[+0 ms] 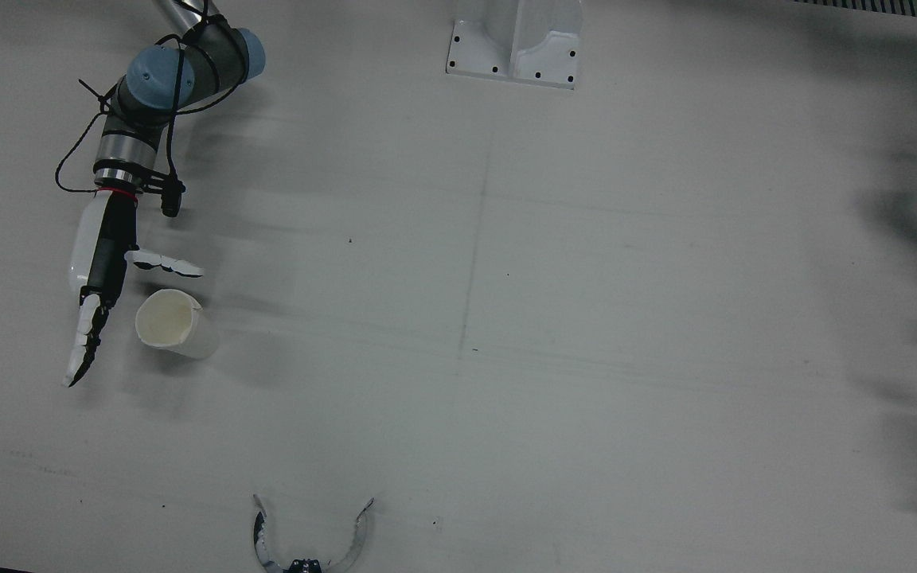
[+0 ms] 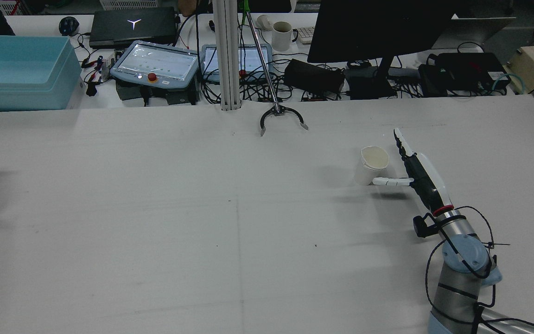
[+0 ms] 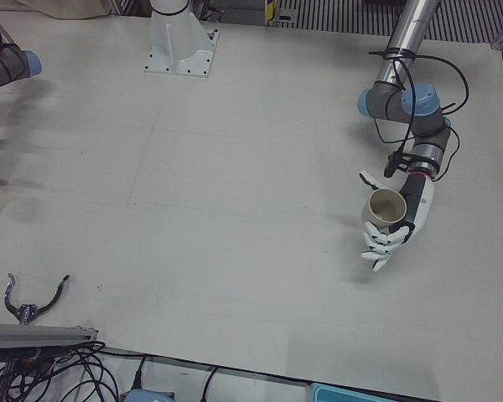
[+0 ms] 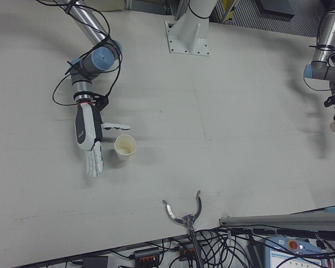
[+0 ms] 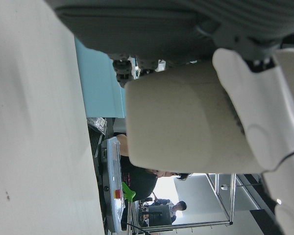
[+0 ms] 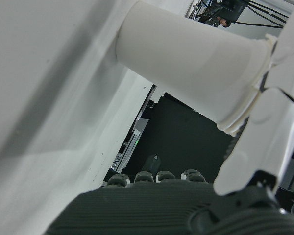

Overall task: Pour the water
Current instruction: 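Close the right hand around the white paper cup, then lift both cups and bring them toward each other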

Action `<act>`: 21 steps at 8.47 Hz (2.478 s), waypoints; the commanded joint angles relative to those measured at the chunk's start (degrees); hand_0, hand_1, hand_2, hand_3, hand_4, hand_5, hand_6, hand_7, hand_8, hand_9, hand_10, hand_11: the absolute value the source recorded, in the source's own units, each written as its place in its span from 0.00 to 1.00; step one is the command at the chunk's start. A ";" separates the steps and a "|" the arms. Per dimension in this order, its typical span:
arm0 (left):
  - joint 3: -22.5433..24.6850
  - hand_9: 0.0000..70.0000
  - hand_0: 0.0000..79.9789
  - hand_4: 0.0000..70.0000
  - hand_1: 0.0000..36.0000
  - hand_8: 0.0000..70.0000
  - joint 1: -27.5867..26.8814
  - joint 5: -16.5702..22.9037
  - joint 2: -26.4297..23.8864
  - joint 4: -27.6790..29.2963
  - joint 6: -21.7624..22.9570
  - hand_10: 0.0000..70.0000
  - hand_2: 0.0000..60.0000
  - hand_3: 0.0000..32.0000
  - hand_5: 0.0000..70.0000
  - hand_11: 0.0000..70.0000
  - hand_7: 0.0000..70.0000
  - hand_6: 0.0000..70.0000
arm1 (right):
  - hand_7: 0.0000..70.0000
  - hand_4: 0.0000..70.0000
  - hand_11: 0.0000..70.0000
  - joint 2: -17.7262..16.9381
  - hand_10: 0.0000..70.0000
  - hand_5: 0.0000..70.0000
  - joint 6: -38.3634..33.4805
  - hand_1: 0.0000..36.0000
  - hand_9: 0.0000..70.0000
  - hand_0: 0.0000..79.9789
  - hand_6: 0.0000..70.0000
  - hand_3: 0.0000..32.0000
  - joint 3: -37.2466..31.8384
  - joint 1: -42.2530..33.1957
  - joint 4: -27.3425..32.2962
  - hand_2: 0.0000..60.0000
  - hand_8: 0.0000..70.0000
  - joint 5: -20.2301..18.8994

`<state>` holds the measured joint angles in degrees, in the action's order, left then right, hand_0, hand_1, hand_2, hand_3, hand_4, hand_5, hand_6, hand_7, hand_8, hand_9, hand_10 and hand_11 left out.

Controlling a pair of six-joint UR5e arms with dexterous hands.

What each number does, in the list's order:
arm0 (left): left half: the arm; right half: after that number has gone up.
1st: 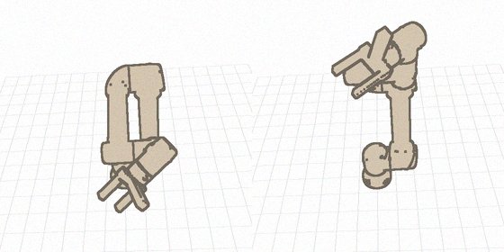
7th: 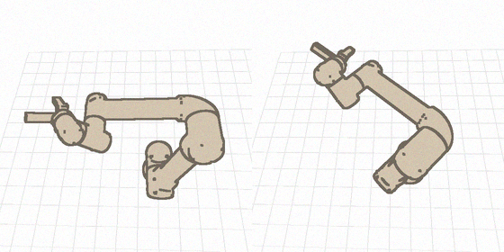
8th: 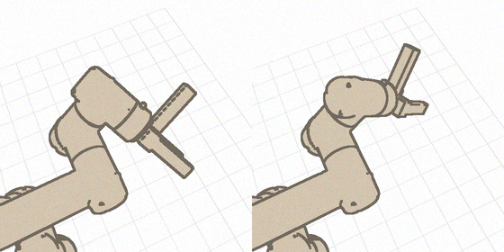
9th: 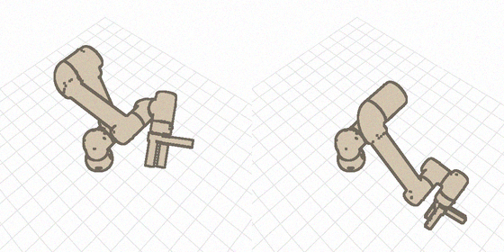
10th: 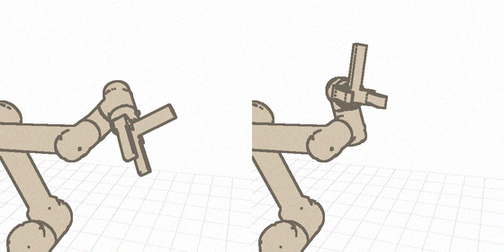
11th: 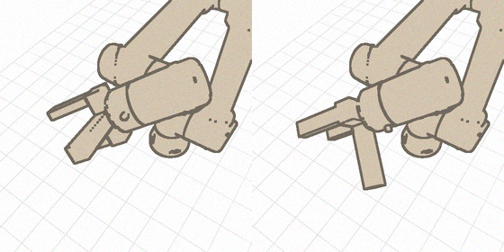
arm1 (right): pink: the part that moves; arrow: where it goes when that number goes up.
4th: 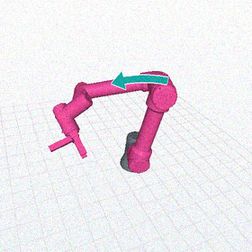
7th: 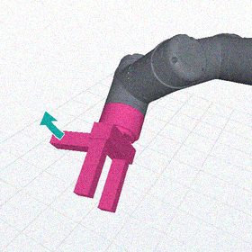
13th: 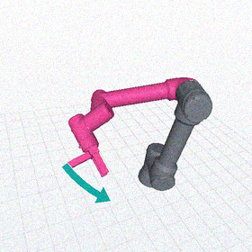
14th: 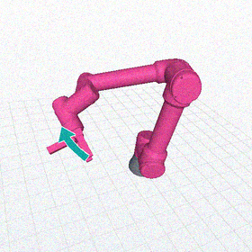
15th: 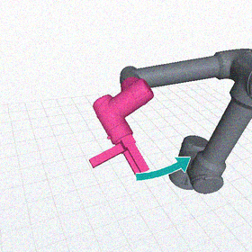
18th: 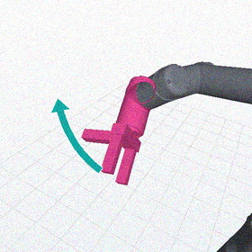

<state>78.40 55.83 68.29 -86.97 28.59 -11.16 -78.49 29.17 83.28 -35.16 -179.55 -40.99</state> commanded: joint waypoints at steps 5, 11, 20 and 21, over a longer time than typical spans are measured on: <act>-0.44 0.43 0.64 0.68 0.14 0.27 -0.11 0.00 0.05 -0.03 -0.09 0.12 0.00 0.00 1.00 0.17 0.73 0.48 | 0.00 0.00 0.02 3.96 0.00 0.08 1.68 0.38 0.00 0.58 0.00 0.00 -4.62 0.35 1.66 0.15 0.00 0.56; -0.71 0.42 0.63 0.66 0.15 0.27 -0.02 0.00 0.05 0.06 -0.01 0.12 0.00 0.00 1.00 0.17 0.72 0.48 | 0.00 0.00 0.03 5.54 0.01 0.11 3.53 0.36 0.00 0.57 0.00 0.00 -4.62 0.70 1.66 0.15 0.00 0.56; -0.01 0.41 0.64 0.65 0.17 0.27 0.07 0.09 0.05 -0.37 -0.09 0.12 0.00 0.00 1.00 0.17 0.72 0.48 | 0.00 1.00 0.12 5.28 0.08 0.37 2.48 0.53 0.00 0.64 0.02 0.00 -3.22 1.14 1.66 0.52 0.00 0.21; 1.65 0.41 0.63 0.65 0.17 0.27 -0.11 0.17 -0.04 -1.07 -0.27 0.12 0.00 0.00 1.00 0.17 0.72 0.48 | 0.00 1.00 0.11 4.58 0.07 0.37 2.73 0.53 0.00 0.64 0.02 0.00 0.01 1.05 1.57 0.49 0.00 -0.05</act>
<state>77.99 55.87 68.32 -86.92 28.39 -11.22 -73.09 32.22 79.38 -34.00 -177.89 -40.71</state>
